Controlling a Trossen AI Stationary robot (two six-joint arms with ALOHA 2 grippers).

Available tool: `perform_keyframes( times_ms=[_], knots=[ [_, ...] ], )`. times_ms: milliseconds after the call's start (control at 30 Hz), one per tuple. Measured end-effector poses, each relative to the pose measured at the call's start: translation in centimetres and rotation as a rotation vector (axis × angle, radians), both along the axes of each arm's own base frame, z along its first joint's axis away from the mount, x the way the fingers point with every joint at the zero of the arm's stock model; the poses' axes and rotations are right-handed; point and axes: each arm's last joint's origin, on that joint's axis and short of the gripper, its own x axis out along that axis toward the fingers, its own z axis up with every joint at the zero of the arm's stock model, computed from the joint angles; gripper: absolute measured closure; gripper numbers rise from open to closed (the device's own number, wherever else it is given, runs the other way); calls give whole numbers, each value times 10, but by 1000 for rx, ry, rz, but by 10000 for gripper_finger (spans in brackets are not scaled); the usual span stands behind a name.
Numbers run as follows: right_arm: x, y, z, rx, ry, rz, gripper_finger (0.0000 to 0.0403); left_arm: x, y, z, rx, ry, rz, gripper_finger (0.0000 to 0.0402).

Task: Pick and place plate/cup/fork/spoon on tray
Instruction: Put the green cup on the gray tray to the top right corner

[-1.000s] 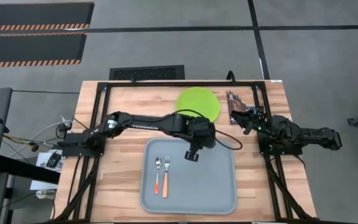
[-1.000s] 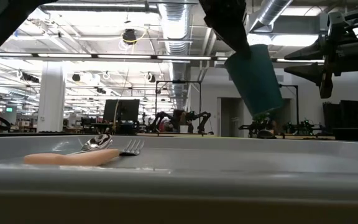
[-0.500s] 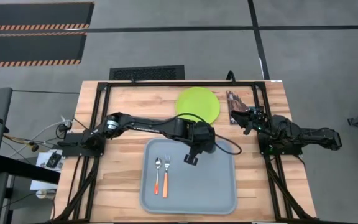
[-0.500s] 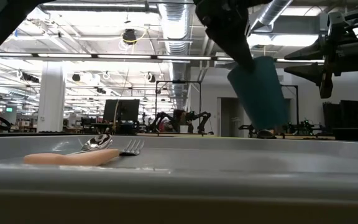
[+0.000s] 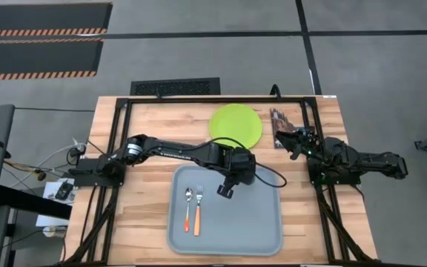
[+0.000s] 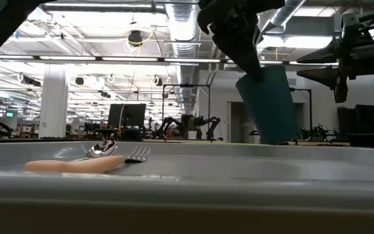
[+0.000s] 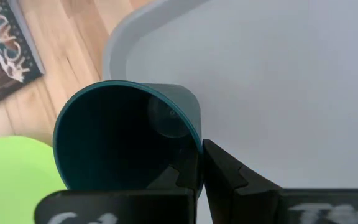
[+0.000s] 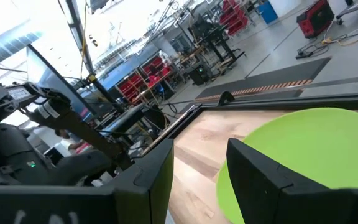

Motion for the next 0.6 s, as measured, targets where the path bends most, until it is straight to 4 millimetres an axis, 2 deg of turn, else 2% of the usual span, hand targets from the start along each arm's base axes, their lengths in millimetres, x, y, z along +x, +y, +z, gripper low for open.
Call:
perform_keyframes(
  times_ms=[300, 600],
  knots=[
    [0, 0, 0, 0, 0, -1, 228, 4, 0, -19, 25, 58, -13, 401],
    [0, 0, 0, 0, 0, -1, 228, 5, 1, -17, 63, 50, -15, 401]
  ],
)
